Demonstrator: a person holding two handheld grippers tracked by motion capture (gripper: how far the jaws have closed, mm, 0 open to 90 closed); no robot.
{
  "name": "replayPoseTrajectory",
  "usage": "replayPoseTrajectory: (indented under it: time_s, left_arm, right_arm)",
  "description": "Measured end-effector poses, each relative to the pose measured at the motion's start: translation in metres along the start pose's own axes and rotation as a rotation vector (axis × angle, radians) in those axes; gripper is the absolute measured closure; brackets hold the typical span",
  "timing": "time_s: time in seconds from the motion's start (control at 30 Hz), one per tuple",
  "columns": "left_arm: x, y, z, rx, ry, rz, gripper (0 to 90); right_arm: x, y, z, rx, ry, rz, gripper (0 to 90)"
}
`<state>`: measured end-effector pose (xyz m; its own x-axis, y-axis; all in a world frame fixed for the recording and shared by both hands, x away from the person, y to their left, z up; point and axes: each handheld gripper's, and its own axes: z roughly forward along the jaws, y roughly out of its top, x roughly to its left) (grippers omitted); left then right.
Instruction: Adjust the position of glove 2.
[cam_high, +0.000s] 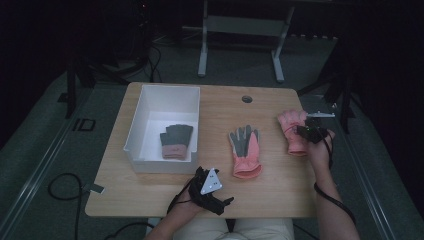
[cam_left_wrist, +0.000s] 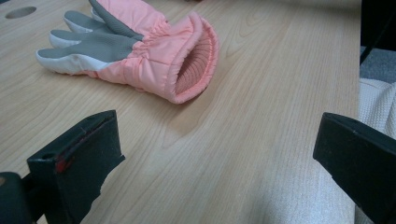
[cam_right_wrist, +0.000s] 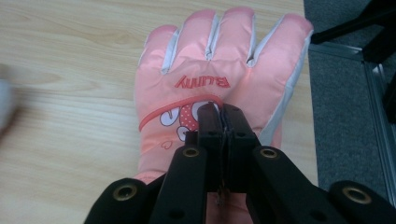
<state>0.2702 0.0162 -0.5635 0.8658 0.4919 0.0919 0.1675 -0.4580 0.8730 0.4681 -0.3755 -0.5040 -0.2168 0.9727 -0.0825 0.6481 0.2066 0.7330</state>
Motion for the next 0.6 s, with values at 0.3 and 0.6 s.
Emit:
replayPoseTrajectory:
  time_s: [0.3, 0.6]
  left_arm:
    - [0.0, 0.001, 0.0, 0.003, 0.004, 0.011, 0.6]
    - [0.0, 0.002, 0.001, 0.008, 0.006, 0.025, 0.6]
  right_arm:
    - [0.027, -0.006, -0.065, -0.056, -0.018, 0.056, 87.8]
    - [0.051, -0.033, -0.095, -0.071, -0.017, 0.107, 87.8]
